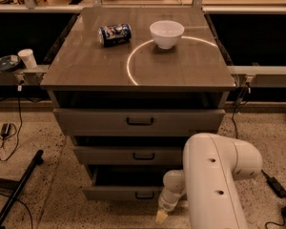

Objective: Close bottom drawer

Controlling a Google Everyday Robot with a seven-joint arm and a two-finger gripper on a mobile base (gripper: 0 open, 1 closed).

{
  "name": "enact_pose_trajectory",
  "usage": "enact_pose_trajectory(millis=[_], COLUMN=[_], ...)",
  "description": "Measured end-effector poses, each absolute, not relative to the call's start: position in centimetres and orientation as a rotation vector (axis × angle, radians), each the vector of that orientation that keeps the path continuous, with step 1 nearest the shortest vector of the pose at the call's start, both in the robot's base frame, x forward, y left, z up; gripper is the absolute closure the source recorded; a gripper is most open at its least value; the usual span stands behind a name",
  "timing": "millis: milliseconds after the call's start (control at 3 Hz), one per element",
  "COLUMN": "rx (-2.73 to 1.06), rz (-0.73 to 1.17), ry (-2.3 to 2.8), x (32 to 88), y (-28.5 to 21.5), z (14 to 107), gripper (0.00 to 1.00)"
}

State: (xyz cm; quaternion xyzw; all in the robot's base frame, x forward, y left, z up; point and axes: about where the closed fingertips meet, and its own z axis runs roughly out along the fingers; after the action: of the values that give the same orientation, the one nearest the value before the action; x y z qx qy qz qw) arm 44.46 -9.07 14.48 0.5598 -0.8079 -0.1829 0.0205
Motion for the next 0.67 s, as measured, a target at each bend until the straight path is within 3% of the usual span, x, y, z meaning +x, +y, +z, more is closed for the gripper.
enact_pose_trajectory(millis=[333,667], rx=[1.737,1.747], rz=[-0.557,-0.507], ry=[-2.514,-2.545], x=[44.7,45.8], y=[-9.0,-8.8], z=[14.4,14.4], gripper=[0.78,0.99])
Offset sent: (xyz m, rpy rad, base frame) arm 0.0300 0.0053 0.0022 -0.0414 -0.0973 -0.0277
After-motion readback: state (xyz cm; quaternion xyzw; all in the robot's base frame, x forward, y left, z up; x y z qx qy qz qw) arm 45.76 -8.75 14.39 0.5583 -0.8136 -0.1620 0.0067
